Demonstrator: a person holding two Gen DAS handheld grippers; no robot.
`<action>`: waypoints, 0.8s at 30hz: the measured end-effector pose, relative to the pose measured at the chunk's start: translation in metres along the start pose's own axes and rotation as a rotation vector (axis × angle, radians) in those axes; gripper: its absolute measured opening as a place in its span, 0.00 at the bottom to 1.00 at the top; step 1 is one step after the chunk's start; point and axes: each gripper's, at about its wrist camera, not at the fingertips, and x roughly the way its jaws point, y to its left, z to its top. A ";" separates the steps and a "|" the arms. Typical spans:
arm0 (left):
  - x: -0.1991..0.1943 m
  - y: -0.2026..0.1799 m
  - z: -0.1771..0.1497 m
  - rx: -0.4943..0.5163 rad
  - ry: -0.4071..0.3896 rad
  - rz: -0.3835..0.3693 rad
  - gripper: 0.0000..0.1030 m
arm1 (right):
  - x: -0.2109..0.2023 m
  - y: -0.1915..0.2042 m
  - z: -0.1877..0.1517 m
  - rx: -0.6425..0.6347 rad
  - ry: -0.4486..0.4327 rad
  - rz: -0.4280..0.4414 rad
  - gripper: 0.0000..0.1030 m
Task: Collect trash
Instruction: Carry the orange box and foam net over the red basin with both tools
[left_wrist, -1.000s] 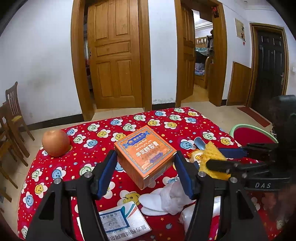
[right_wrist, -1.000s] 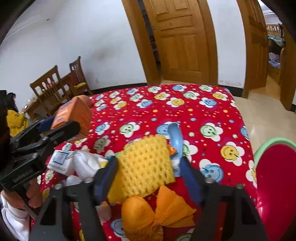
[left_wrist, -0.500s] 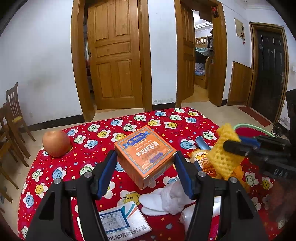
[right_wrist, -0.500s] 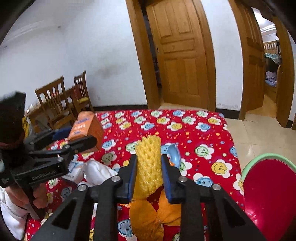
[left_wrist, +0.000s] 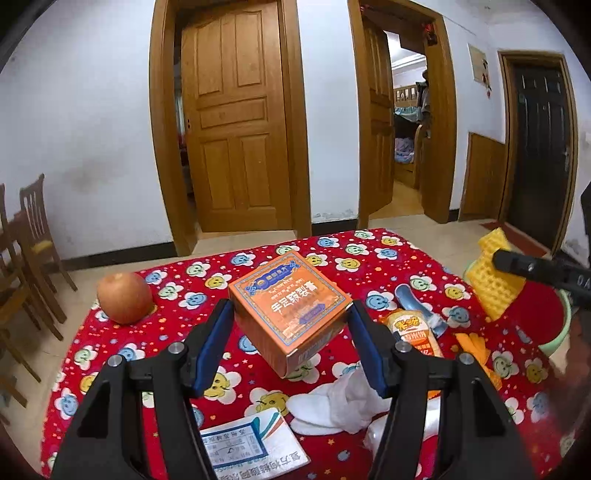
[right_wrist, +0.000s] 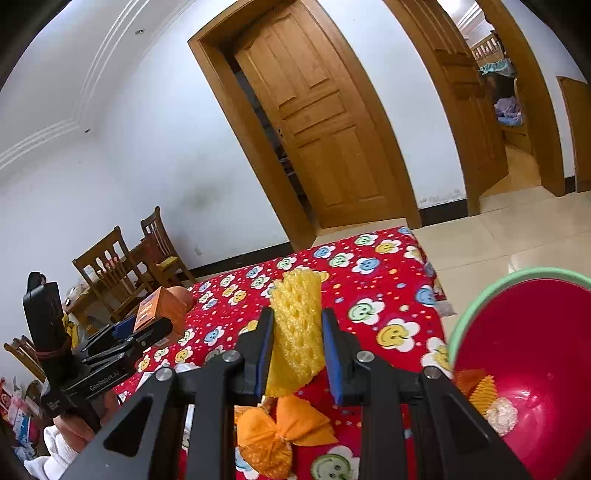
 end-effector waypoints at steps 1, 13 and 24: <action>-0.003 -0.002 0.001 0.004 -0.006 -0.001 0.62 | -0.002 -0.001 0.001 -0.002 -0.003 -0.004 0.27; -0.054 -0.041 0.026 0.004 -0.110 -0.056 0.62 | -0.020 -0.021 0.006 0.062 -0.044 -0.028 0.28; -0.052 -0.063 0.027 -0.059 -0.111 -0.101 0.62 | -0.047 -0.032 0.005 0.088 -0.086 -0.045 0.28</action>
